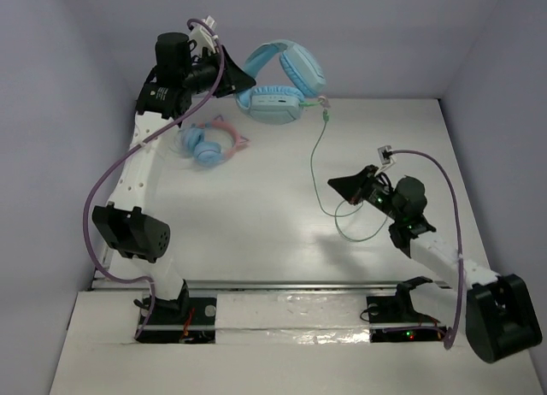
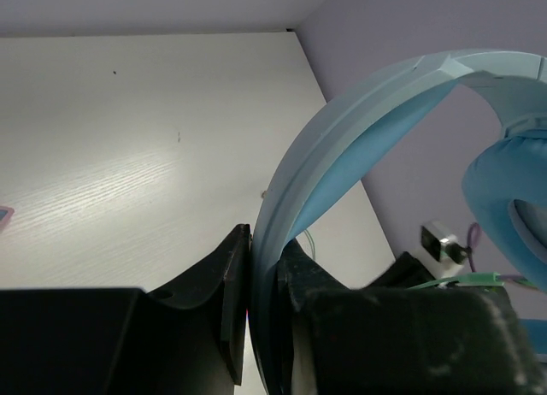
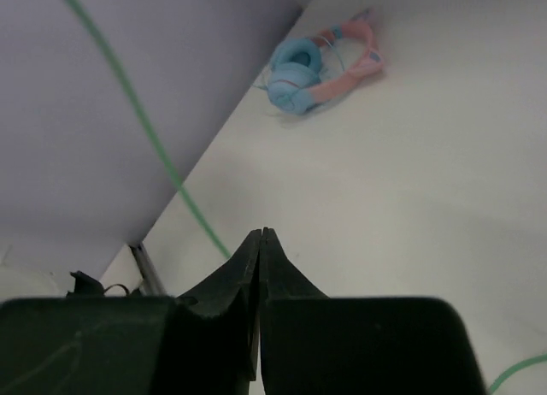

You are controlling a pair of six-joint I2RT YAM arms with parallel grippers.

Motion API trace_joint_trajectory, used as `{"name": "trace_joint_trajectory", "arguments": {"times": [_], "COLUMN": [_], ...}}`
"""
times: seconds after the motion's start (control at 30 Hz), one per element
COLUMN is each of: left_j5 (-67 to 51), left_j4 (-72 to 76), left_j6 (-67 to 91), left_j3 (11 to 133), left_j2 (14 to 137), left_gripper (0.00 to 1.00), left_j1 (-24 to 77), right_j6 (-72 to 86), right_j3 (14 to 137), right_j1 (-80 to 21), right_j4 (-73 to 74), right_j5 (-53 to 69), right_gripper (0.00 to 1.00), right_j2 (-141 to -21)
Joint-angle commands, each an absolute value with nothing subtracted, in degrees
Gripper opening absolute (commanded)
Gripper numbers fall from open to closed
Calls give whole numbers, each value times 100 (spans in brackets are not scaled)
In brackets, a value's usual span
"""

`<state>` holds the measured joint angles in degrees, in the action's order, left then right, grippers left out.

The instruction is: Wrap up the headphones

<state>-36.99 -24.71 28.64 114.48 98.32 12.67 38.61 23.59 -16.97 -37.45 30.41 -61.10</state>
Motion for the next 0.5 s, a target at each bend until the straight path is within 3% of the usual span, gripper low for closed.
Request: {"name": "trace_joint_trajectory", "arguments": {"times": [0.0,0.03,0.1,0.13,0.17,0.2,0.33,0.47], "left_j5": [-3876,-3893,-3929,-3955,-3981,-3999,-4025,-4052], "left_j4": [-2048,-1935,-1794,-1732,-1723,-1723,-1749,-1933], "left_j6": [3208,3243,3365,3375,3392,3401,3410,3358], "left_j3": [11778,11734,11576,11558,11558,11566,11671,12066], "left_j2": [9624,9607,9580,9589,9598,9606,9606,9773], "left_gripper": [0,0,0,0,0,0,0,0], "left_j1": [1230,1230,1230,1230,1230,1230,1230,1230], "right_j6": [3867,3876,3876,3885,3876,3928,4078,3850], "right_j3": [2373,2338,2285,2276,2302,2311,2434,2487], "right_j1": [-1731,-1731,-1793,-1941,-2021,-2074,-2153,-2153], "right_j4": [-3903,-3807,-3814,-3832,-3893,-4024,-4684,-4299], "right_j5": [3190,3251,3436,3480,3620,3795,4368,3764], "right_gripper": [0,0,25,41,68,77,82,72], "right_j2": [-5380,-5292,-5229,-5290,-5395,-5718,-6766,-7005]}}
